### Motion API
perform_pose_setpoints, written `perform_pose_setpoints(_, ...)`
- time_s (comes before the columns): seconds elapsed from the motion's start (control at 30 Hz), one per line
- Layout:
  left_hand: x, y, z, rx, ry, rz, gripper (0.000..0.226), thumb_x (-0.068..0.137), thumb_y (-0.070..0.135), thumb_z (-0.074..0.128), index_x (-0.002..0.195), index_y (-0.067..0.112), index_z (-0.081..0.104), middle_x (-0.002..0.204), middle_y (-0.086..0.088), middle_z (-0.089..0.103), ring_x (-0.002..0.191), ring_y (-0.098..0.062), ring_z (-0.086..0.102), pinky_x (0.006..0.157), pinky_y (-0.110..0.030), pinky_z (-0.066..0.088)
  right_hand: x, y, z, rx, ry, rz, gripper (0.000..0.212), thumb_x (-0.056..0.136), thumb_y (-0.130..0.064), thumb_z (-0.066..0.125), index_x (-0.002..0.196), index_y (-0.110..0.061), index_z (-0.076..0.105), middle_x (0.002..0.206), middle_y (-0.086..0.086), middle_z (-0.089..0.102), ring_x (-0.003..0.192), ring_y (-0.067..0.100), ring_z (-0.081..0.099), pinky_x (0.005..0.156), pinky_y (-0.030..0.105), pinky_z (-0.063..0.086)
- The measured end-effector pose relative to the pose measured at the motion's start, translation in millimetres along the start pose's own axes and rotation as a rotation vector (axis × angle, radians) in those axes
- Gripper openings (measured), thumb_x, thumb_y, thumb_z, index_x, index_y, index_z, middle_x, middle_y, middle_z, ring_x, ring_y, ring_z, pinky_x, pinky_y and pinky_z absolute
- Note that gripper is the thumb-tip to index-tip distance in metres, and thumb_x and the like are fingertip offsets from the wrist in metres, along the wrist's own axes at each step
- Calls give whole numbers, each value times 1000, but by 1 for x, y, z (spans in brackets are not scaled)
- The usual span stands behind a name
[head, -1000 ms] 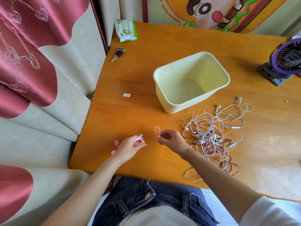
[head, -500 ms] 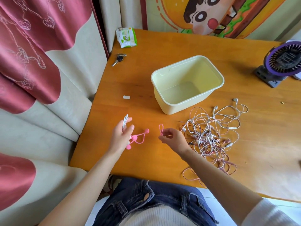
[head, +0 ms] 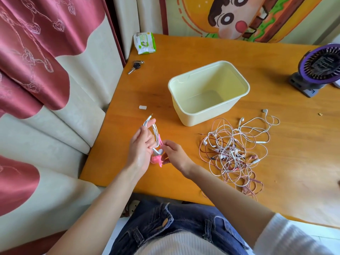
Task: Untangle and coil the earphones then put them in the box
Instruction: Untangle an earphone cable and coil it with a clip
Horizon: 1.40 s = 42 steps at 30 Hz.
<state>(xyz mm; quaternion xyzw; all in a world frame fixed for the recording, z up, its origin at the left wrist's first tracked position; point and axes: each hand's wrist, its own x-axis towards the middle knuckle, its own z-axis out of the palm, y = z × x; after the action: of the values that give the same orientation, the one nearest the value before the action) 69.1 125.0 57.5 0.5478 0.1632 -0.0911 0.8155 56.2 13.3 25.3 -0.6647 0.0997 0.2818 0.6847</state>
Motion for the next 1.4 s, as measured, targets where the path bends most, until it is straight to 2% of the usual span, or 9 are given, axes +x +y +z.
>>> perform_pose_setpoints(0.13, -5, 0, 2, 174, 12, 18, 30, 101, 25, 36, 116, 19, 61, 57, 4, 24, 53, -9, 21, 51, -17, 27, -3, 5, -5, -6, 55, -44, 15, 98, -11, 44, 103, -4, 57, 78, 1, 59, 52, 1, 57, 55, 16, 50)
perform_pose_setpoints(0.23, -13, -3, 4, 397, 53, -5, 28, 99, 22, 44, 122, 17, 59, 66, -13, 47, 57, -24, 45, 70, -26, 50, -5, 11, -21, -30, 147, -88, 14, 95, -10, 51, 104, -2, 57, 84, 6, 58, 60, 7, 58, 60, 17, 53)
perform_pose_setpoints(0.37, -21, -17, 7, 561, 39, -115, 14, 91, 24, 59, 104, 24, 64, 86, 1, 59, 82, -14, 55, 70, -23, 44, -14, 14, -40, -58, 166, -163, 11, 85, -9, 66, 91, -10, 57, 75, 2, 58, 61, 9, 60, 63, 21, 56)
perform_pose_setpoints(0.47, -26, -28, 16, 606, -31, -196, 8, 88, 27, 63, 83, 21, 63, 72, -5, 46, 63, -12, 44, 52, -18, 36, -22, 14, -48, -161, 187, -243, 20, 79, -5, 73, 85, -17, 58, 72, 1, 62, 59, 8, 61, 63, 25, 55)
perform_pose_setpoints(0.6, -28, -36, 24, 595, -98, -213, 17, 90, 21, 60, 74, 17, 58, 43, 16, 44, 42, 1, 42, 44, -9, 30, -33, 16, -56, -236, 158, -335, 25, 73, -5, 77, 81, -20, 59, 76, 7, 67, 66, 16, 62, 64, 27, 55)
perform_pose_setpoints(0.77, -28, -39, 29, 725, -193, -227, 16, 91, 19, 60, 75, 19, 58, 62, 6, 47, 57, -8, 42, 54, -19, 34, -43, 19, -73, -269, 113, -264, 28, 69, -3, 79, 77, -21, 60, 74, 3, 65, 69, 19, 64, 67, 29, 57)
perform_pose_setpoints(0.97, -31, -49, 36, 845, -206, -147, 16, 95, 24, 52, 83, 18, 60, 58, 10, 39, 53, -4, 37, 51, -20, 28, -52, 11, -101, 65, 88, -147, 9, 90, -1, 56, 84, -8, 57, 72, 2, 62, 66, 8, 66, 67, 20, 56)
perform_pose_setpoints(1.3, -39, -75, 50, 1032, -283, -180, 25, 97, 30, 47, 76, 17, 47, 65, 3, 37, 60, -13, 34, 56, -29, 26, -74, 16, -150, -747, 156, -142, 17, 94, -10, 43, 91, -9, 60, 98, 10, 65, 88, 26, 61, 75, 34, 49)
perform_pose_setpoints(1.4, -43, -81, 61, 1146, -317, -151, 25, 98, 28, 47, 76, 17, 46, 63, 5, 38, 57, -11, 33, 53, -27, 24, -83, 24, -160, -1081, -26, -91, 22, 92, -10, 46, 107, -9, 62, 113, 6, 54, 104, 22, 55, 84, 27, 45)
